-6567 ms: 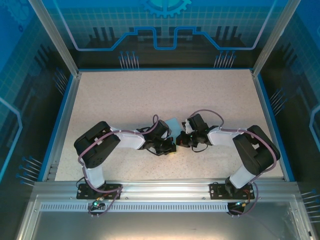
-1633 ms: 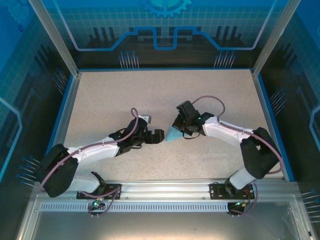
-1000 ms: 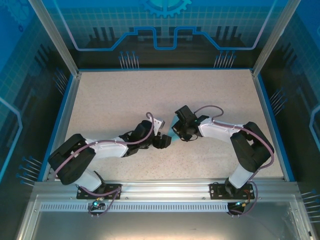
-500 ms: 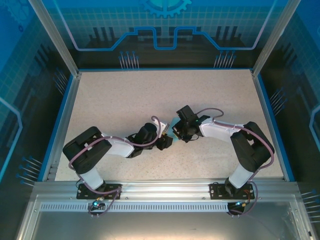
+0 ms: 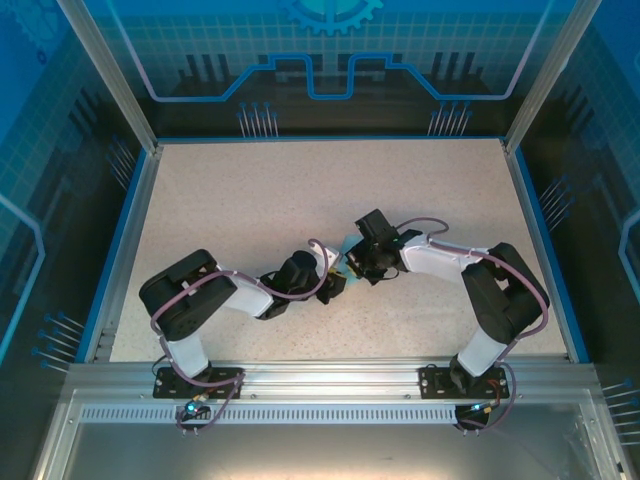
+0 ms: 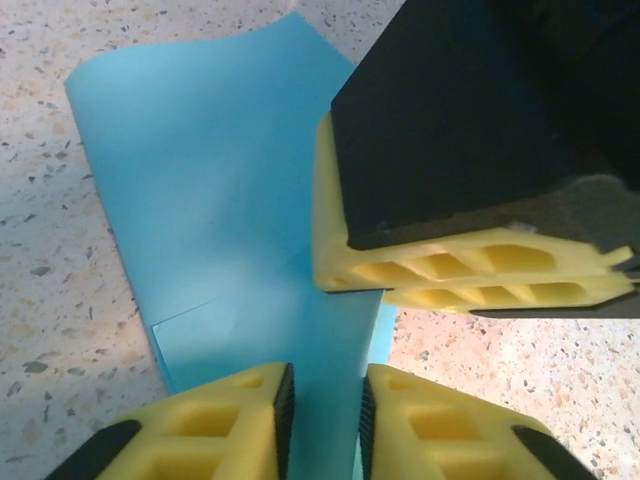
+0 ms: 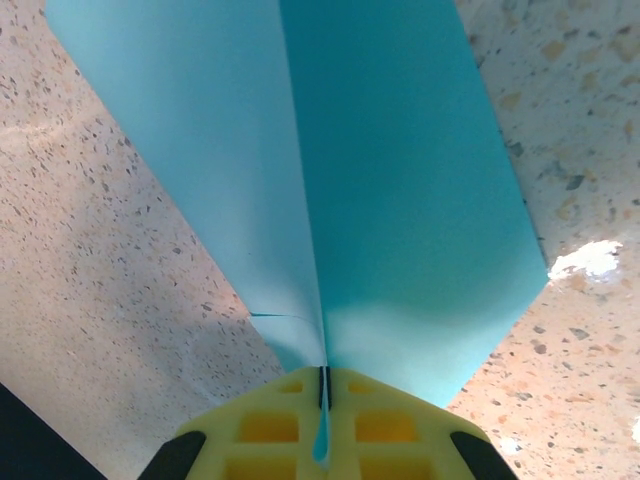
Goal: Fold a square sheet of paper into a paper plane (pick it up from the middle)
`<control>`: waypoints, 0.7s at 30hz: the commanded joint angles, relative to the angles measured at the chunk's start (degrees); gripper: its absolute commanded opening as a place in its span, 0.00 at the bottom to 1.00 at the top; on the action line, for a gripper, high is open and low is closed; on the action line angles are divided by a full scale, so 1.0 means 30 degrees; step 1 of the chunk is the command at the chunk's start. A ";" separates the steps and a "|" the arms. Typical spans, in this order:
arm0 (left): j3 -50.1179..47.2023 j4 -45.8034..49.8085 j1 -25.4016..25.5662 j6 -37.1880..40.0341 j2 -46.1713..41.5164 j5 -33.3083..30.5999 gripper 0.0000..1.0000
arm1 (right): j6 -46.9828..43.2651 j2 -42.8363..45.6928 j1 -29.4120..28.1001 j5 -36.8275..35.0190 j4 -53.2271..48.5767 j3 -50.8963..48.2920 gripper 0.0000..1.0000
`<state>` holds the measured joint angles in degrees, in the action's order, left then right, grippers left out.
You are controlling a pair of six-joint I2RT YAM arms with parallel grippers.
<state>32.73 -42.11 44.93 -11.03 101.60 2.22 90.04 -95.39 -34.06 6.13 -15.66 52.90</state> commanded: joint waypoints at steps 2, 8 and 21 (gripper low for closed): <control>-0.0310 -0.0619 0.0086 0.0308 0.0235 -0.0444 0.20 | -0.0080 0.0209 0.0425 0.0727 -0.0727 0.0122 0.07; -0.0447 -0.0554 0.0103 -0.0325 0.0267 -0.0272 0.13 | -0.1969 0.0858 0.0968 0.0912 -0.0801 0.0322 0.38; -0.1679 -0.1303 0.0095 -0.2358 -0.0428 -0.0212 0.10 | -1.0692 0.1803 0.2798 0.4588 0.1831 -0.1718 0.57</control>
<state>29.19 -43.55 44.97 -15.62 101.60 1.76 66.81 -90.08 -26.55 14.61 -11.92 49.76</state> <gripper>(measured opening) 0.103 0.581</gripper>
